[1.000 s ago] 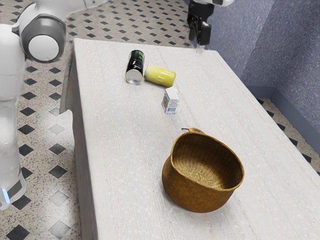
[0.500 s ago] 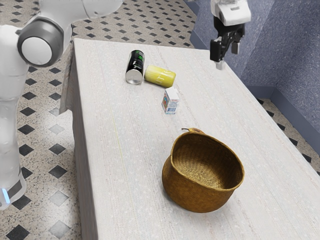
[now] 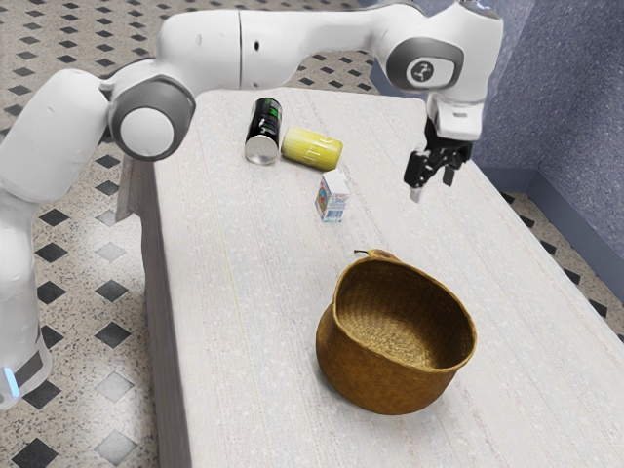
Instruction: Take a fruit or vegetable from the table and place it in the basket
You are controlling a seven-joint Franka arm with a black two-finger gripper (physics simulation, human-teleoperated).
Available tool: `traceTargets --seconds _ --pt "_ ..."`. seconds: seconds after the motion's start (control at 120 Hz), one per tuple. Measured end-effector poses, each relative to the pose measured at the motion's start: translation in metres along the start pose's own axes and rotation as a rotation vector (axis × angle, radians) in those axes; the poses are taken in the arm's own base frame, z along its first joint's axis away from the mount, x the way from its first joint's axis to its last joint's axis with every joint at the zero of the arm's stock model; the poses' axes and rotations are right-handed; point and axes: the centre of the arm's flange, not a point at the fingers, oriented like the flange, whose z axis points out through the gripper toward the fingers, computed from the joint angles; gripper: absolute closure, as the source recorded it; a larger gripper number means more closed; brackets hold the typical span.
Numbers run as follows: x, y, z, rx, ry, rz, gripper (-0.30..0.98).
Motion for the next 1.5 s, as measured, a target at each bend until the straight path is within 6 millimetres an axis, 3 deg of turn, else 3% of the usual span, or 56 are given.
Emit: traceTargets --seconds 0.242,0.417,0.55,0.692,1.042,1.2,1.5 --pt "-0.009 -0.004 0.010 -0.027 -0.003 0.056 0.00" --pt "-0.030 -0.010 0.013 -0.046 -0.021 0.058 0.00" --pt "-0.027 -0.004 0.041 -0.099 -0.039 0.083 0.00" --pt "-0.043 0.006 0.077 -0.162 -0.069 0.064 0.00" --pt "-0.031 0.028 0.116 -0.209 -0.041 0.104 0.00" --pt "-0.037 0.025 0.134 -0.207 -0.043 0.095 0.00" --pt "-0.031 0.011 0.138 -0.154 -0.025 0.102 0.00"
